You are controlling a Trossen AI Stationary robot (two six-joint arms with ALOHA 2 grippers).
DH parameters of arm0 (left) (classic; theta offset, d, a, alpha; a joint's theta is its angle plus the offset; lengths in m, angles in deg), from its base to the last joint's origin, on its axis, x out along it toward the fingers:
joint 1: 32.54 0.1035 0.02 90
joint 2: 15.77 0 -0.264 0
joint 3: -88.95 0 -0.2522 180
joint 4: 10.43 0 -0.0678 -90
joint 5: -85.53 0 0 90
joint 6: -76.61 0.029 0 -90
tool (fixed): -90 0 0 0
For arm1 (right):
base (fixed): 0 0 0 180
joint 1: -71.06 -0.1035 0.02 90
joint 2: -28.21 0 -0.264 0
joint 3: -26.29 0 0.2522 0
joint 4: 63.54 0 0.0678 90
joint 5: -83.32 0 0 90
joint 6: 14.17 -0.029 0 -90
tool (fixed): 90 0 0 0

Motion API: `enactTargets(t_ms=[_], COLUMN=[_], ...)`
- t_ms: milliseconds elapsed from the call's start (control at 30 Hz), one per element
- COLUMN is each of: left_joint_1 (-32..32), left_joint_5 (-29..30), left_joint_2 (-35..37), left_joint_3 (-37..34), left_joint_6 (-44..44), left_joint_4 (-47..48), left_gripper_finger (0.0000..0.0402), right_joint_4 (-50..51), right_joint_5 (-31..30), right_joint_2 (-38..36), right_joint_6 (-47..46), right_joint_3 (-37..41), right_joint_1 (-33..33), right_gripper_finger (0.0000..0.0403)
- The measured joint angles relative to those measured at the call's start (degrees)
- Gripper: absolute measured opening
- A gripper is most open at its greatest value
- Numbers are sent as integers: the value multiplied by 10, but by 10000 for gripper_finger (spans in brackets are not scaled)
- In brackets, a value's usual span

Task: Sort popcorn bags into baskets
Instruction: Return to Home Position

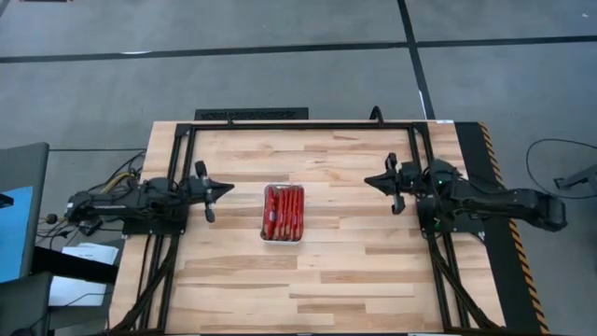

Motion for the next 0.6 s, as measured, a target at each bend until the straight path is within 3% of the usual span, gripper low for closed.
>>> enactTargets(t_ms=[300, 600], left_joint_1=[26, 26], left_joint_5=[-69, -121], left_joint_2=[1, -3], left_joint_3=[-1, -1], left_joint_6=[-41, -39], left_joint_4=[6, 14], left_gripper_finger=[0, 0], right_joint_4=[22, -21], right_joint_5=[11, 8], right_joint_2=[2, 2], right_joint_6=[-26, 64], right_joint_3=[36, 36], right_joint_1=[-1, -10], right_gripper_finger=[5, 9])
